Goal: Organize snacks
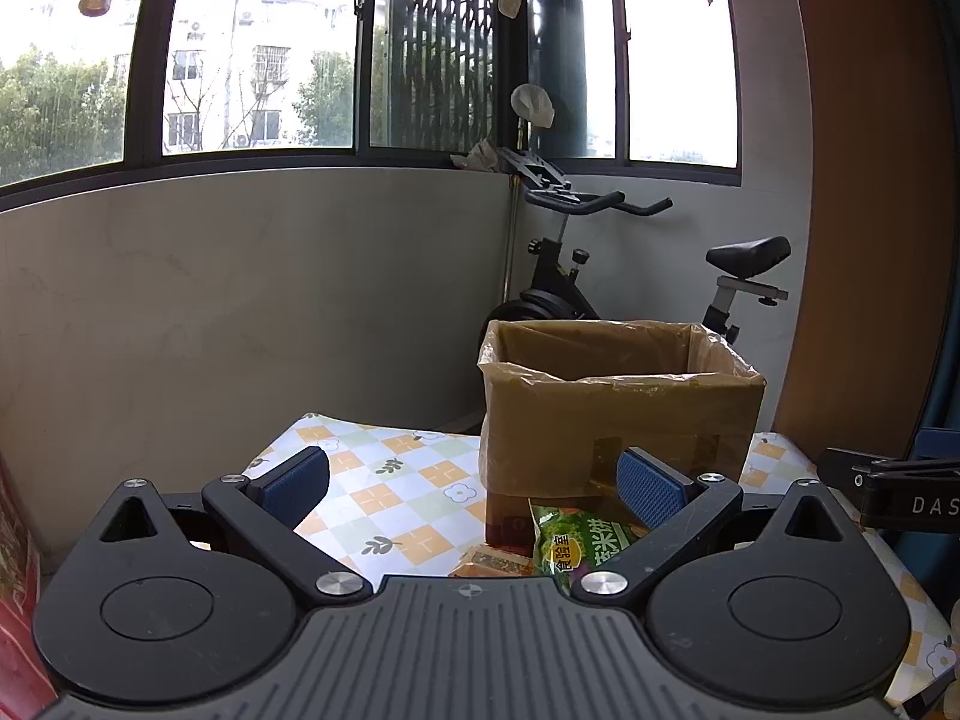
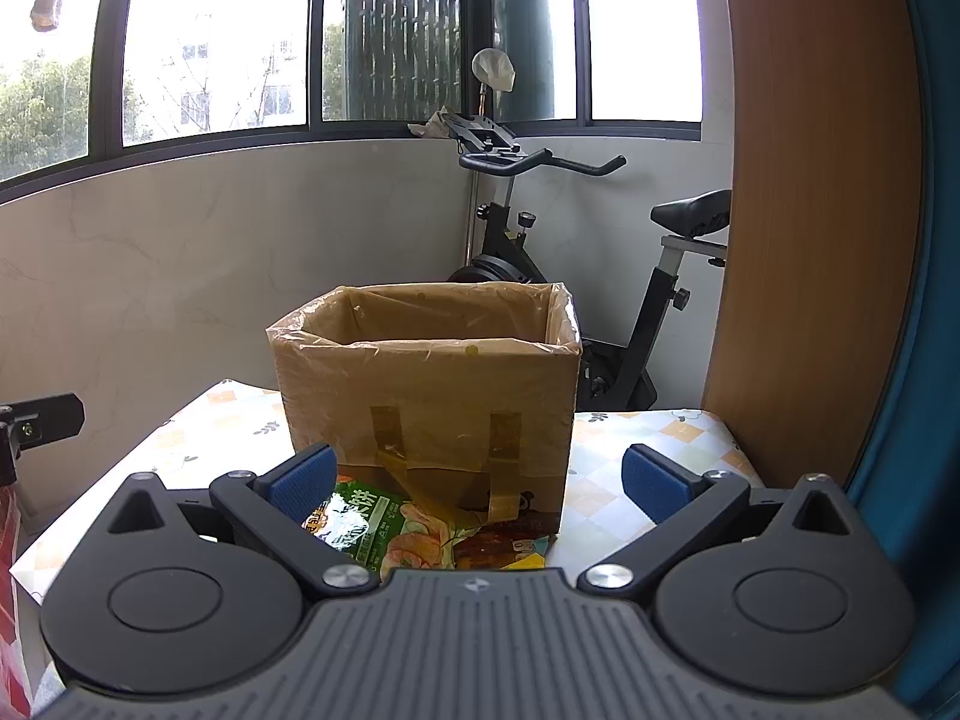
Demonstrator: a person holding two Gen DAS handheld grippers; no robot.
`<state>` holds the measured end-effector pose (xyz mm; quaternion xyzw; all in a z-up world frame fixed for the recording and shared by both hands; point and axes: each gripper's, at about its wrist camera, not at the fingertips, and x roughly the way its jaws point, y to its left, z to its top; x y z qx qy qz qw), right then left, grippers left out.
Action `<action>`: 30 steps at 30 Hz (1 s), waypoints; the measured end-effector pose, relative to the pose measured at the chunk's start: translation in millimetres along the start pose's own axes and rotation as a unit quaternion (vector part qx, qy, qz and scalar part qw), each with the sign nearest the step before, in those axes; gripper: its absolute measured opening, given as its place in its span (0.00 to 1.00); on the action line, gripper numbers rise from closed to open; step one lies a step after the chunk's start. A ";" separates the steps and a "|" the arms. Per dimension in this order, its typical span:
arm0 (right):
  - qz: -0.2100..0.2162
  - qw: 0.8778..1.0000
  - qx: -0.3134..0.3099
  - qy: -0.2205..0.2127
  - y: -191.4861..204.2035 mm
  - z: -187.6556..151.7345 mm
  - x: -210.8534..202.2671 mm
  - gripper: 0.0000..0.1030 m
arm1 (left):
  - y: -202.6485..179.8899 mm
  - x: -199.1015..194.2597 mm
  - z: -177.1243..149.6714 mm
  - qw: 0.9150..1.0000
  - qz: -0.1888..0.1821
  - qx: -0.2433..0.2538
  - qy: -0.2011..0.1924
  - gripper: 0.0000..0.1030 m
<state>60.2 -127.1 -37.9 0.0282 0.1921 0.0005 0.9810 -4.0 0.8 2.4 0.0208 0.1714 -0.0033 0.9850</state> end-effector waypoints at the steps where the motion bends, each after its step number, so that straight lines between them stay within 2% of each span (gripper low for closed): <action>1: 0.000 1.000 0.000 0.000 0.2 0.0 0.1 1.00 | 0.0 0.1 -0.1 1.000 0.000 0.000 0.000 1.00; 30: 0.000 1.000 -0.003 0.005 -0.7 -0.4 2.1 1.00 | -0.3 1.7 -2.8 1.000 0.000 -0.008 0.006 1.00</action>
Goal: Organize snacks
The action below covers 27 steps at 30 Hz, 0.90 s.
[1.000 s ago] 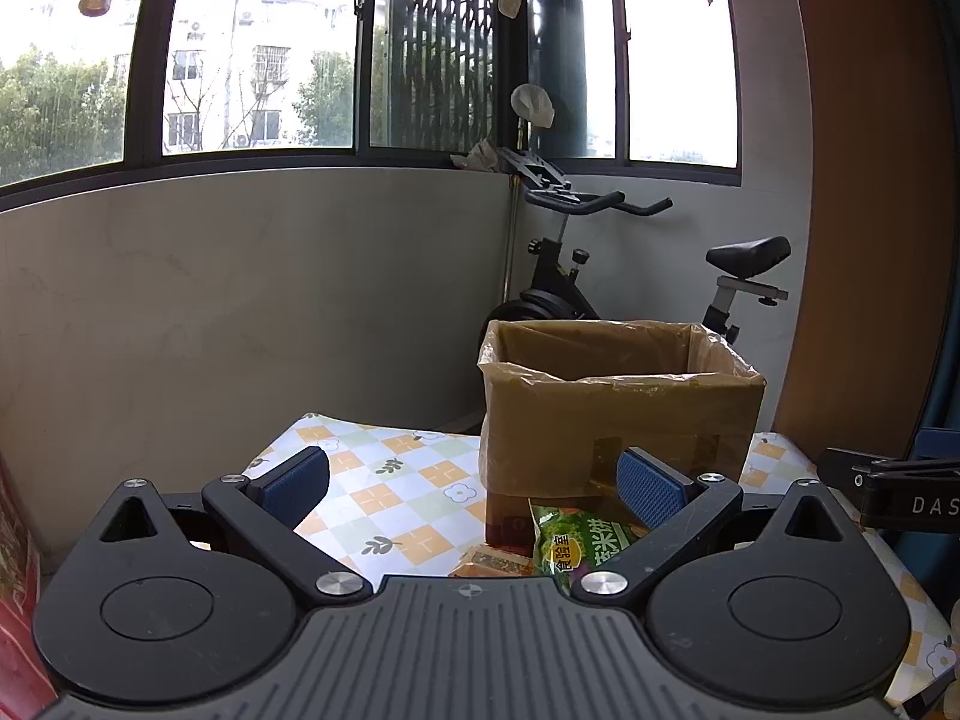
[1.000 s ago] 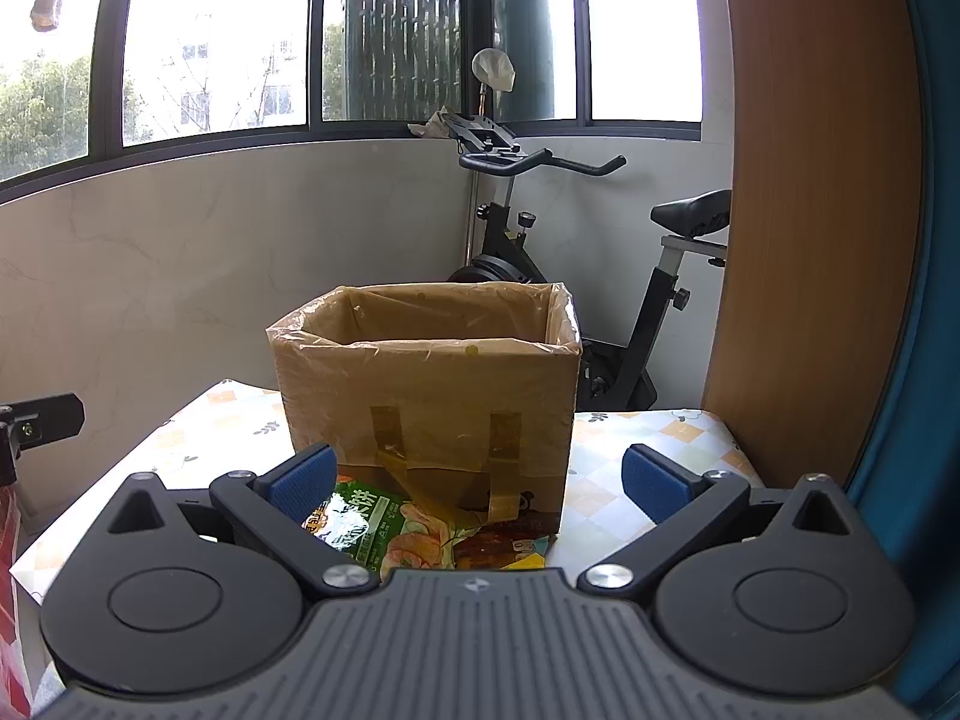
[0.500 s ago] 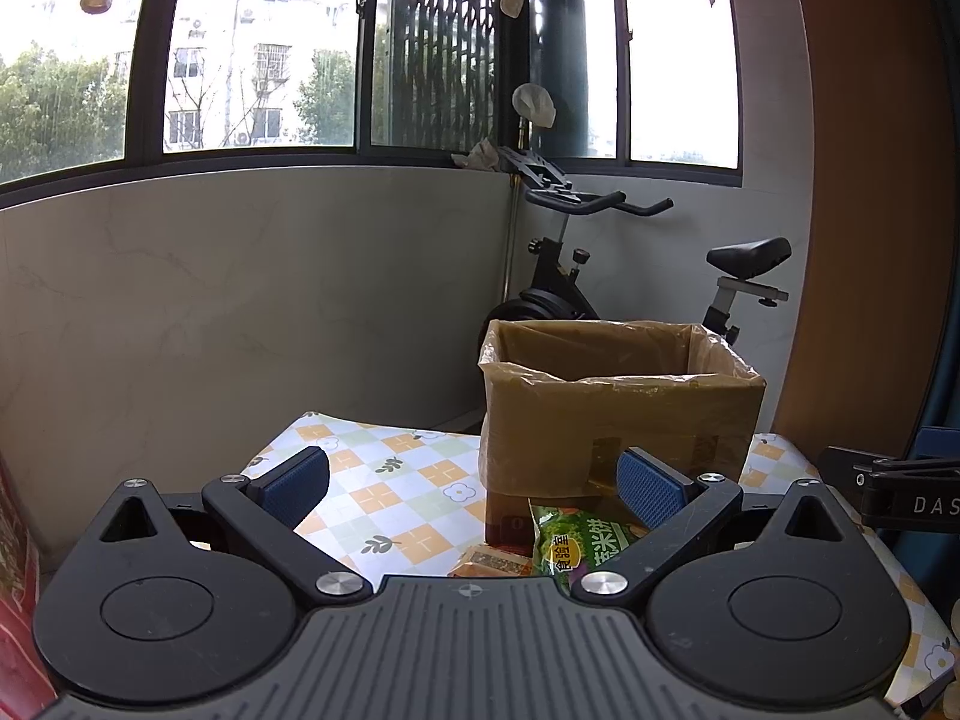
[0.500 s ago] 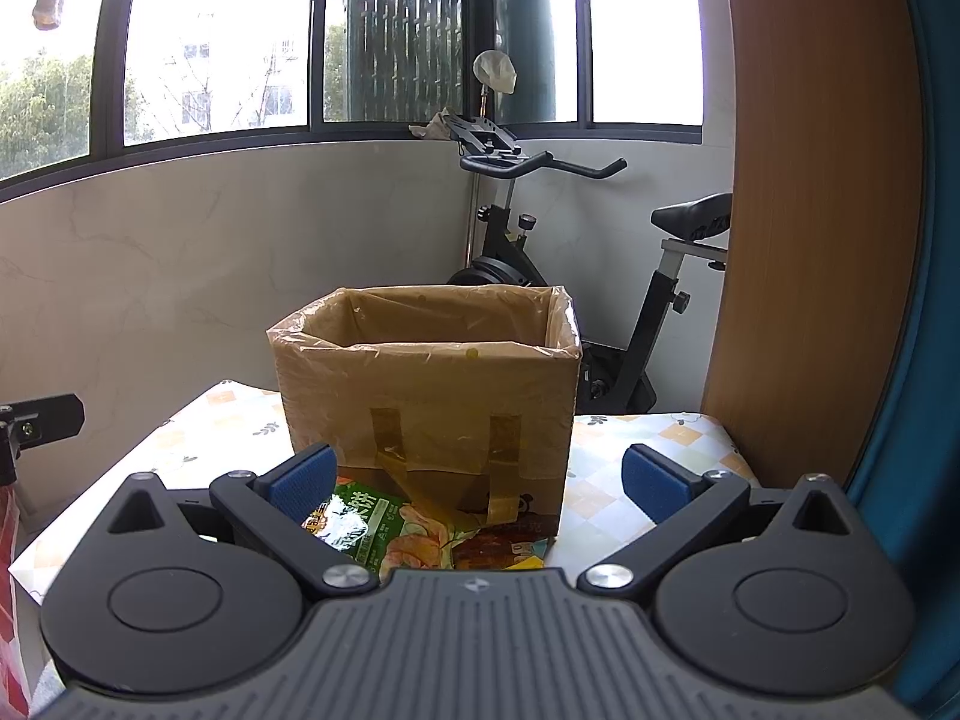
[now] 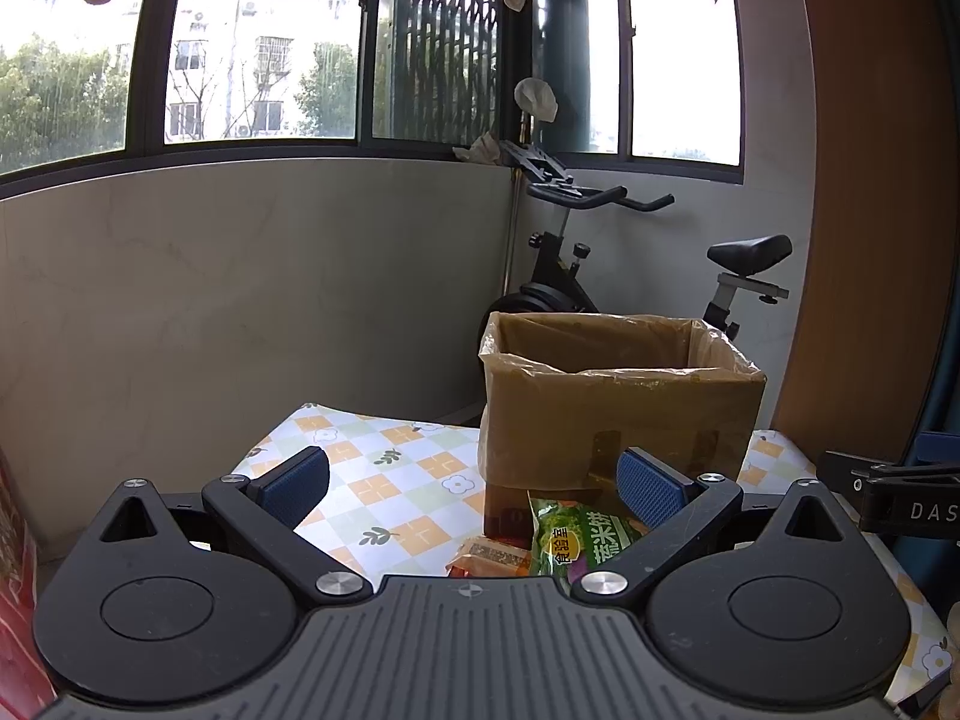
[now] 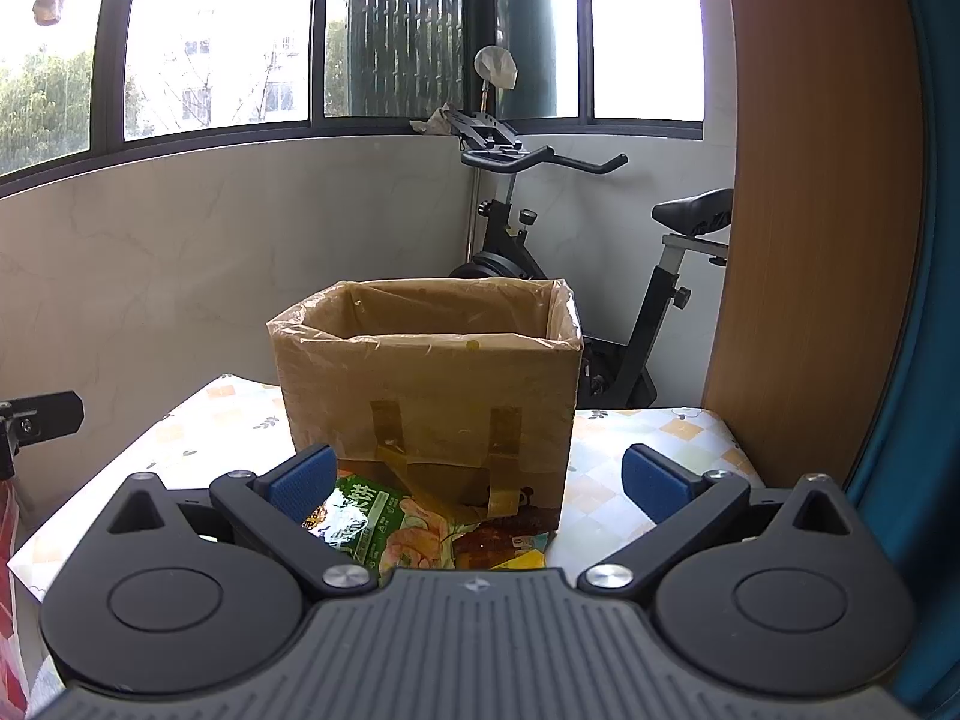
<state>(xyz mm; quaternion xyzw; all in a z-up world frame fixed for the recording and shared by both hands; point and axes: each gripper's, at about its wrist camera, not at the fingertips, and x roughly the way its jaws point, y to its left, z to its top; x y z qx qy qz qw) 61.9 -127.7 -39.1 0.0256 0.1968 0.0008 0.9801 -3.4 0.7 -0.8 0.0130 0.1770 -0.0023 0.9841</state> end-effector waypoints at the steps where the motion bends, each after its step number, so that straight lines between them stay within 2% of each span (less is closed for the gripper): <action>1: 0.000 1.000 0.000 0.000 0.4 -0.1 0.3 1.00 | 0.2 -0.1 -0.2 1.000 0.000 0.000 0.000 1.00; 27: -0.001 1.000 0.000 0.001 0.7 -1.7 1.2 1.00 | 0.5 0.7 -1.9 1.000 0.000 -0.008 0.007 1.00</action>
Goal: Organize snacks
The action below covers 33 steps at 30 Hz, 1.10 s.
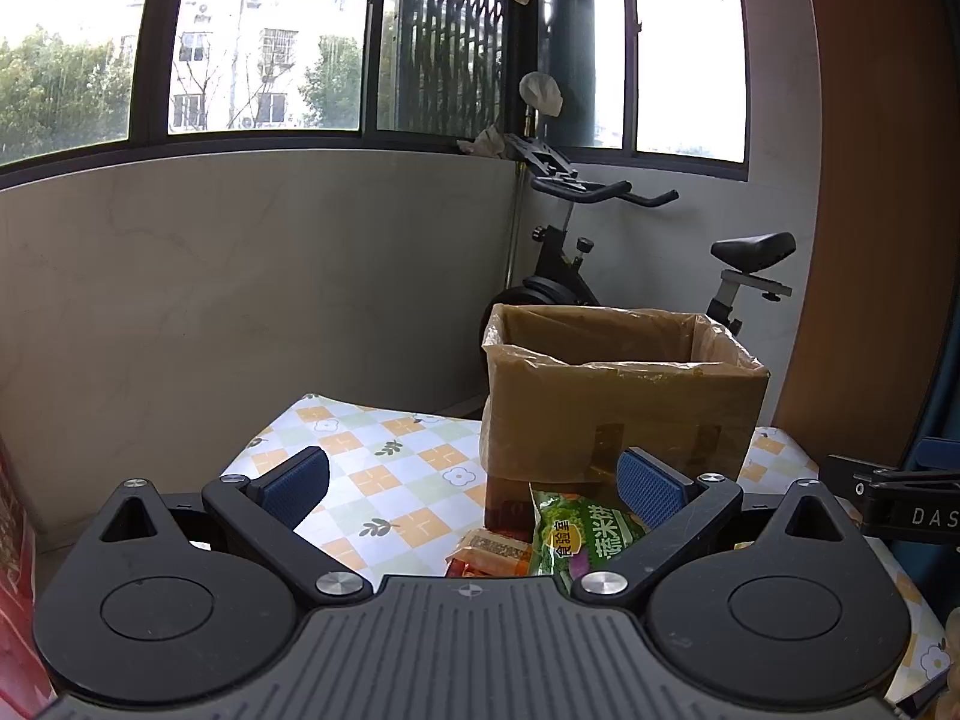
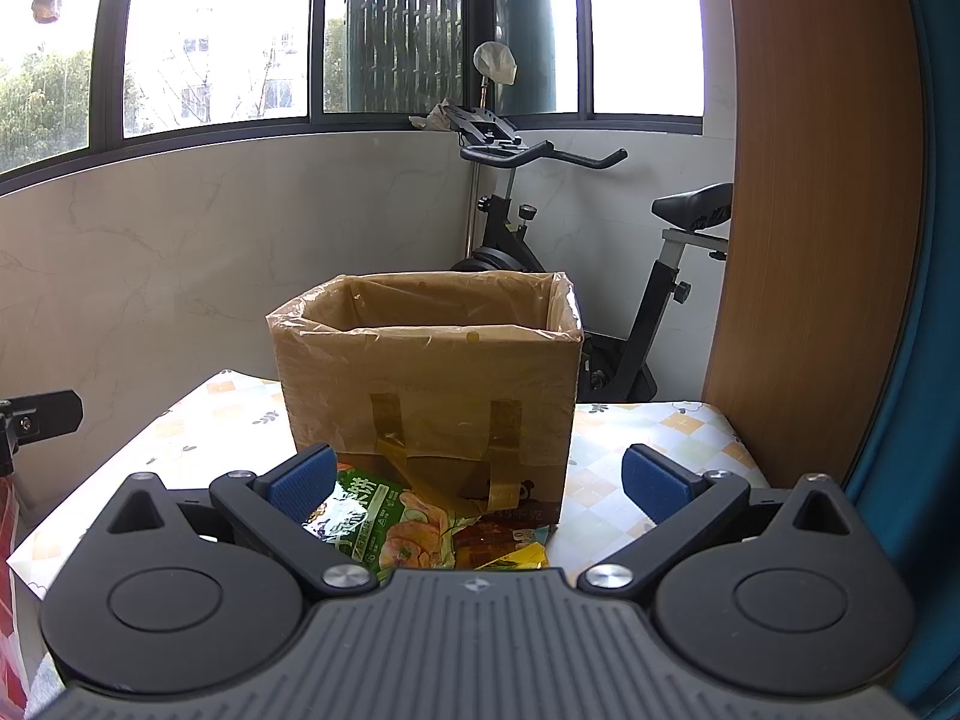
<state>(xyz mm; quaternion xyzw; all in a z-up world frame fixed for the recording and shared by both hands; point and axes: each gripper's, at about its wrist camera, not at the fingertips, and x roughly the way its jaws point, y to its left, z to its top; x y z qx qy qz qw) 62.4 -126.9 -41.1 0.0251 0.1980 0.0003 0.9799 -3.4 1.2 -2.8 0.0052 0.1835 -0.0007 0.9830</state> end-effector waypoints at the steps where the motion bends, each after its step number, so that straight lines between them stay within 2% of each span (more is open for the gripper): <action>1: 0.000 1.000 0.001 0.001 -0.5 -0.3 0.3 1.00 | 0.7 0.5 0.0 1.000 -0.002 -0.003 0.002 1.00; 7: 0.001 1.000 0.007 0.000 -3.7 -5.2 4.1 1.00 | 3.4 6.0 -1.5 1.000 0.005 0.001 0.004 1.00; 11: 0.002 1.000 0.011 -0.001 -9.5 -13.5 13.2 1.00 | 9.1 18.8 -6.1 1.000 0.027 0.009 0.006 1.00; 16: 0.000 1.000 0.017 0.017 -16.7 -31.1 35.9 1.00 | 24.2 41.1 -20.1 0.999 0.039 -0.012 0.018 1.00; 22: 0.005 0.999 0.003 0.038 -20.5 -57.4 64.2 1.00 | 33.5 73.4 -45.7 0.997 0.025 -0.045 0.058 0.99; 28: 0.001 0.998 -0.044 0.055 -21.0 -84.2 88.9 1.00 | 31.6 97.3 -73.3 0.995 0.006 -0.041 0.096 0.94; 33: 0.007 0.993 -0.096 0.067 -19.3 -102.3 102.0 1.00 | 28.1 107.8 -89.6 0.994 -0.006 -0.036 0.108 0.94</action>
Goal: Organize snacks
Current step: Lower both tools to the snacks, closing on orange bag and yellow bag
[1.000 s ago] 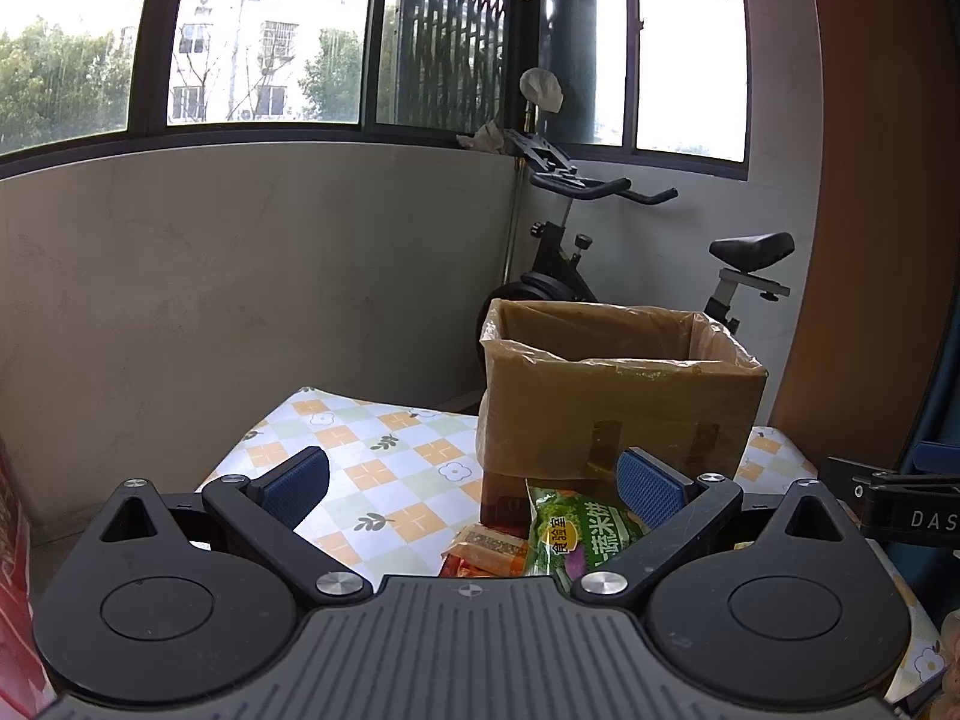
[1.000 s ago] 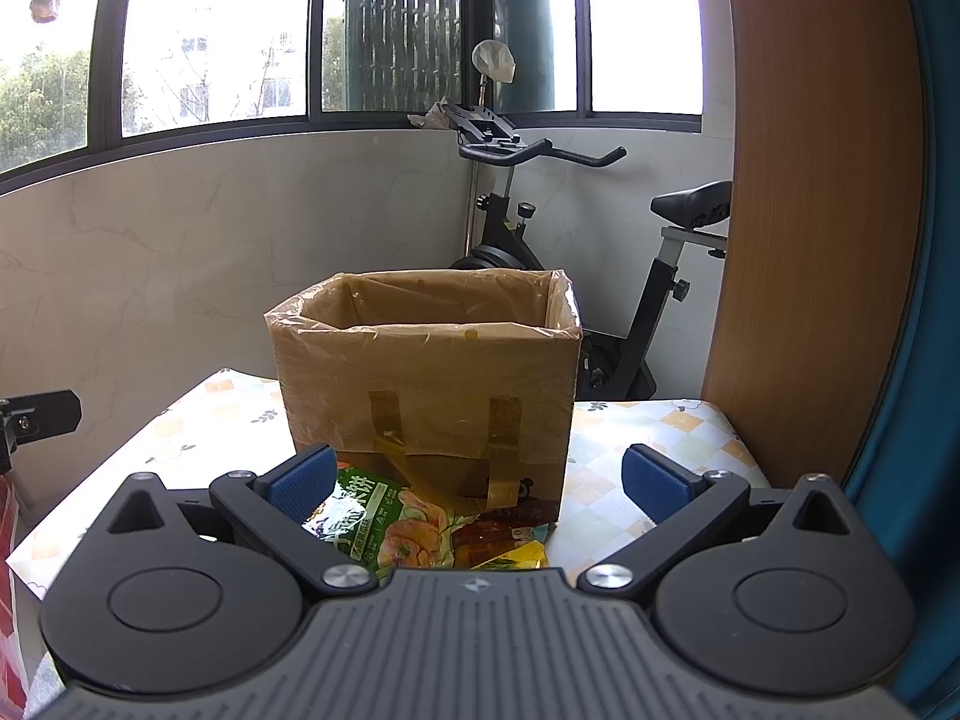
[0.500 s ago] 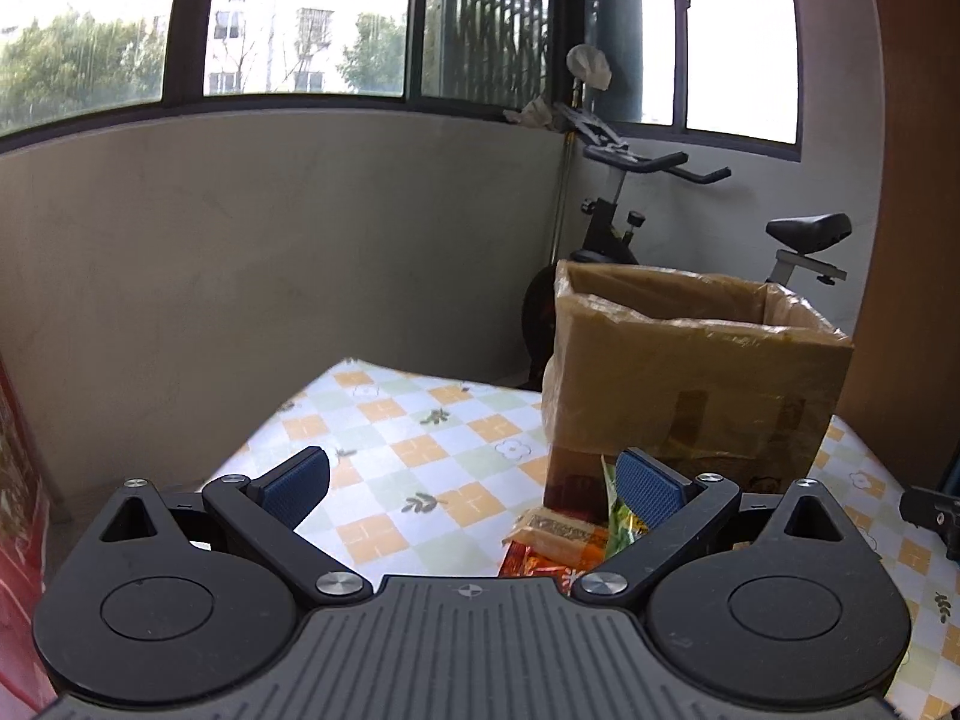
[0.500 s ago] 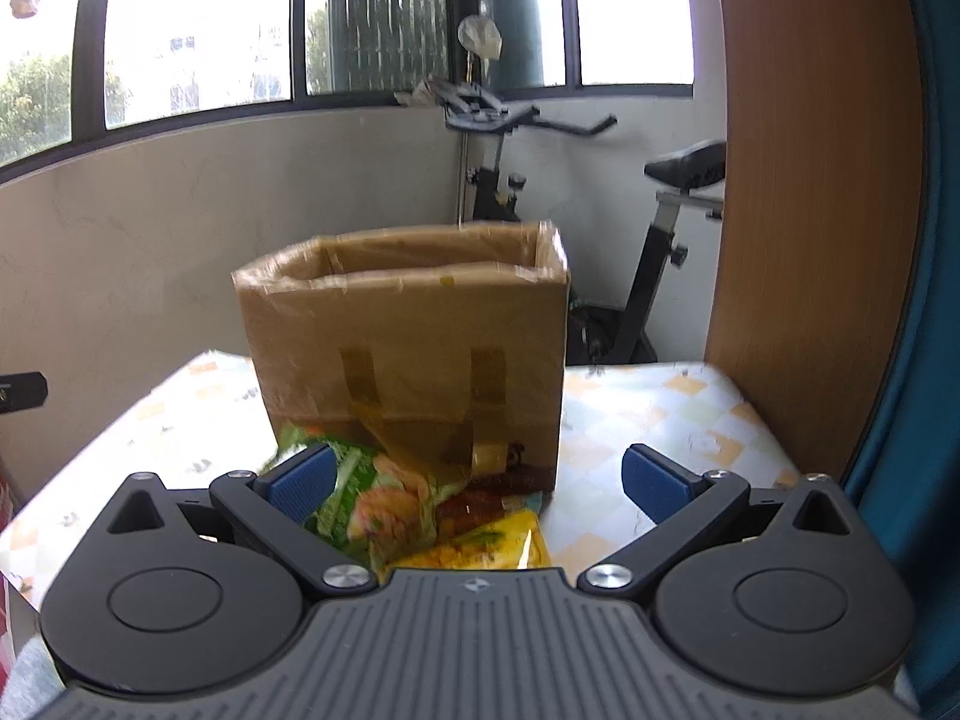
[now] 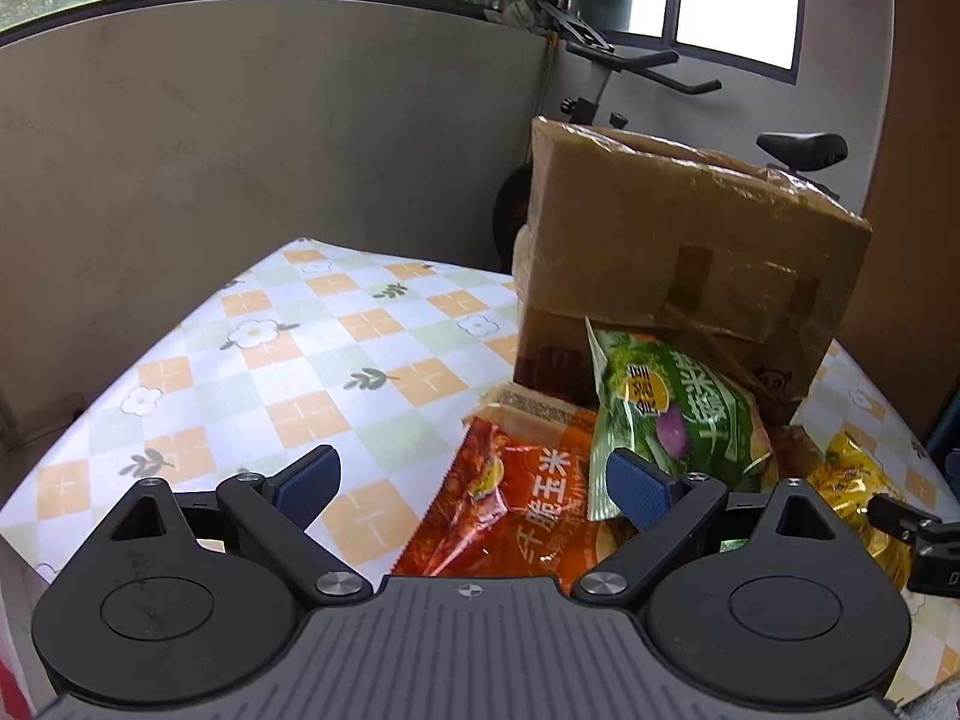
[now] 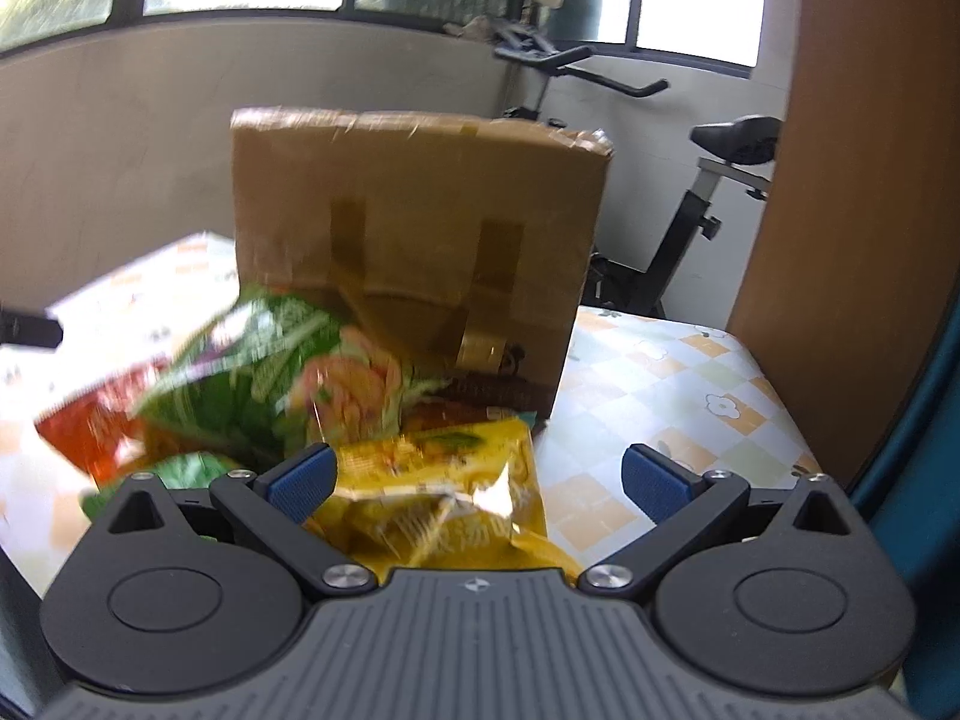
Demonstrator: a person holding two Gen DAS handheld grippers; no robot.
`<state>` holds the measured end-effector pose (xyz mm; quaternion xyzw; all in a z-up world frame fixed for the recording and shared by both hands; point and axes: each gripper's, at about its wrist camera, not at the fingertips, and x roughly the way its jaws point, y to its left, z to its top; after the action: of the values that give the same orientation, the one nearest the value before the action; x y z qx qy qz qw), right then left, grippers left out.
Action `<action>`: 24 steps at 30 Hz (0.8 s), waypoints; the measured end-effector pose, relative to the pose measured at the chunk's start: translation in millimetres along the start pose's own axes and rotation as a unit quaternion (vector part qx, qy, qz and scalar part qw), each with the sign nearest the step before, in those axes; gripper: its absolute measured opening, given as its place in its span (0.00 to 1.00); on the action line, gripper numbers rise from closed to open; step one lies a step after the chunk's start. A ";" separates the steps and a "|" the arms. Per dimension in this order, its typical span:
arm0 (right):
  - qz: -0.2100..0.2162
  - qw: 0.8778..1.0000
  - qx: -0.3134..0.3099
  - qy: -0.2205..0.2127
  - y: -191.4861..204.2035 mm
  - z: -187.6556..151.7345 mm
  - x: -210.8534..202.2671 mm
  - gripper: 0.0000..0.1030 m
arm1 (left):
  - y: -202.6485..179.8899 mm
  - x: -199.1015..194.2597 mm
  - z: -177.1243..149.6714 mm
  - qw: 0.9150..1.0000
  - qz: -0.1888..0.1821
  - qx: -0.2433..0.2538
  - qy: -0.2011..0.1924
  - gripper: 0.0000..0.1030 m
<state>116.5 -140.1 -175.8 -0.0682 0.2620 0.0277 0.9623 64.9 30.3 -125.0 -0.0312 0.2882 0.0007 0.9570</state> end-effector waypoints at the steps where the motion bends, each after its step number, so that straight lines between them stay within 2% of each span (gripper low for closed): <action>1: 0.003 1.000 -0.009 0.003 0.0 -3.0 2.9 1.00 | -0.8 2.3 -2.1 1.000 -0.001 0.001 0.001 0.94; 15: 0.052 0.997 -0.014 0.051 -5.6 -22.0 37.8 0.95 | -8.0 10.7 -22.4 1.000 -0.021 0.004 0.010 0.94; 19: 0.064 0.997 0.005 0.046 -8.4 -23.0 46.1 0.93 | -8.5 13.9 -24.2 1.000 -0.019 0.009 0.015 0.94; 24: 0.073 0.996 0.037 0.018 -12.6 -28.7 43.3 0.88 | -5.5 19.8 -26.8 1.000 -0.015 -0.002 0.024 0.94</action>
<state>140.5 -155.9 -220.8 -0.0141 0.2841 0.0872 0.9547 66.8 22.8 -157.9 -0.0377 0.3106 -0.0133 0.9497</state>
